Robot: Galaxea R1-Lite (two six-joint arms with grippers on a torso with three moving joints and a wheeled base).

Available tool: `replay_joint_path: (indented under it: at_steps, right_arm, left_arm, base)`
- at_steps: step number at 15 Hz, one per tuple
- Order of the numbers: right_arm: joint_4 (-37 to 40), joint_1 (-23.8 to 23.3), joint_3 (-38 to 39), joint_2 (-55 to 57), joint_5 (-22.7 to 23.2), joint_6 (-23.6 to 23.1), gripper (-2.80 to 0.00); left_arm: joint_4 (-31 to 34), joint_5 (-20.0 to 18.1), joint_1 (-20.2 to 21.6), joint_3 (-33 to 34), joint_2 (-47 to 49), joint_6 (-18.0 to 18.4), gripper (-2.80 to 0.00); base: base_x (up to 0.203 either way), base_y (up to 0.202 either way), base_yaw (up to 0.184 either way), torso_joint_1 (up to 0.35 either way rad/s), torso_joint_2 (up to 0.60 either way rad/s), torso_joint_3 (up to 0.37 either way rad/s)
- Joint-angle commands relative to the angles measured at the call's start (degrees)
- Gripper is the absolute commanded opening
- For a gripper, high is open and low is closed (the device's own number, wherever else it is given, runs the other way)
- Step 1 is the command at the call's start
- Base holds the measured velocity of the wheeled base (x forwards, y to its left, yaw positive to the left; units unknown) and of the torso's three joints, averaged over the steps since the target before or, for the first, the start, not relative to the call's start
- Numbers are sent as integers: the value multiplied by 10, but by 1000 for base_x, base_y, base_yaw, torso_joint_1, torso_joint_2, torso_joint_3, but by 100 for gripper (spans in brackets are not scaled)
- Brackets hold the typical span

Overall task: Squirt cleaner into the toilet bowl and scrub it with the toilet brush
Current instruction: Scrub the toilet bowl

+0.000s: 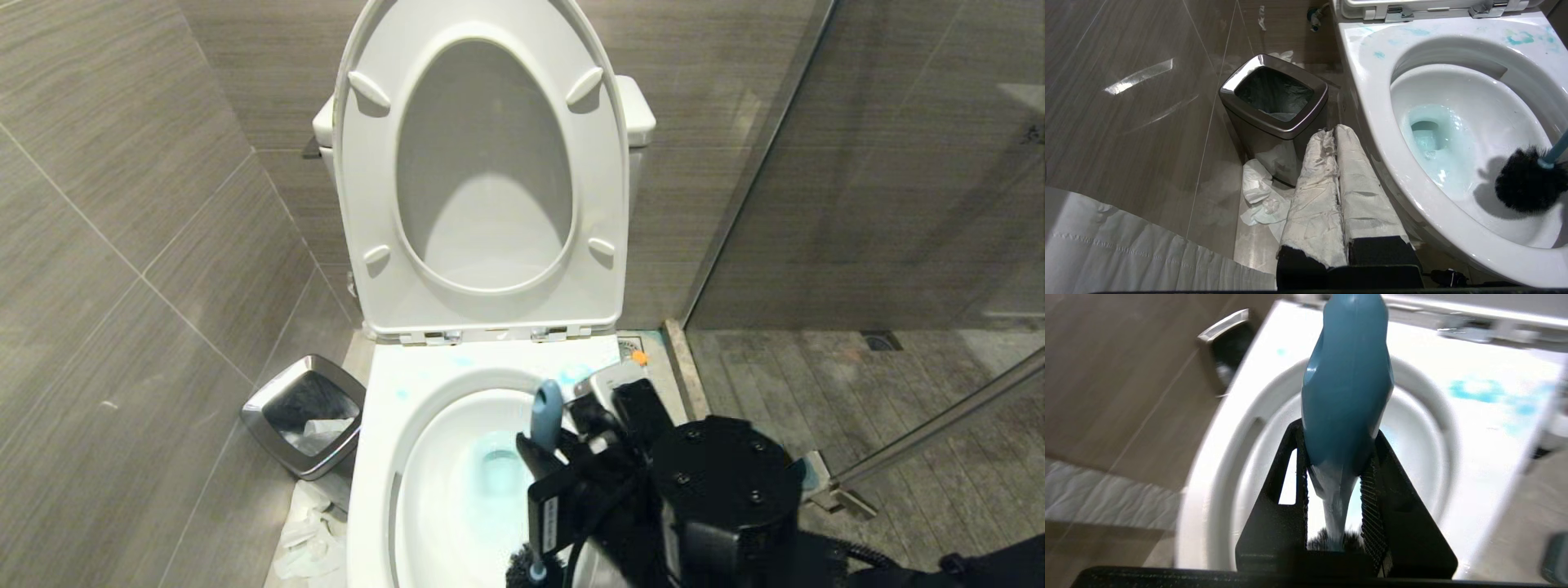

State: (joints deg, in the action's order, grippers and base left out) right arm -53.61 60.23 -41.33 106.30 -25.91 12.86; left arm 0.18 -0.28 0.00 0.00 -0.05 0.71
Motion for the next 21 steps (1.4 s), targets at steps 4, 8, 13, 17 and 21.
replay_joint_path:
  at_steps: [4, 8, 13, 17, 21]
  right_arm:
    - [-5, -93, 15, -48, 0, -2, -280]
    - [-6, -129, -78, 13, 0, -11, -280]
    - [-6, -144, -219, 122, -1, -42, -280]
    - [-4, -143, -324, 197, 3, -71, -280]
    - [1, -128, -362, 242, 16, -75, -280]
  left_arm:
    - [0, 0, 0, 1, 0, 1, -280]
    - [0, 0, 0, 1, 0, 0, -280]
    - [0, 0, 0, 1, 0, 0, -280]
    - [0, 0, 0, 1, 0, 0, -280]
    - [0, 0, 0, 1, 0, 0, -280]
  base:
    - [0, 0, 0, 0, 0, 0]
    - [0, 0, 0, 0, 0, 0]
    - [0, 0, 0, 0, 0, 0]
    - [0, 0, 0, 0, 0, 0]
    - [0, 0, 0, 0, 0, 0]
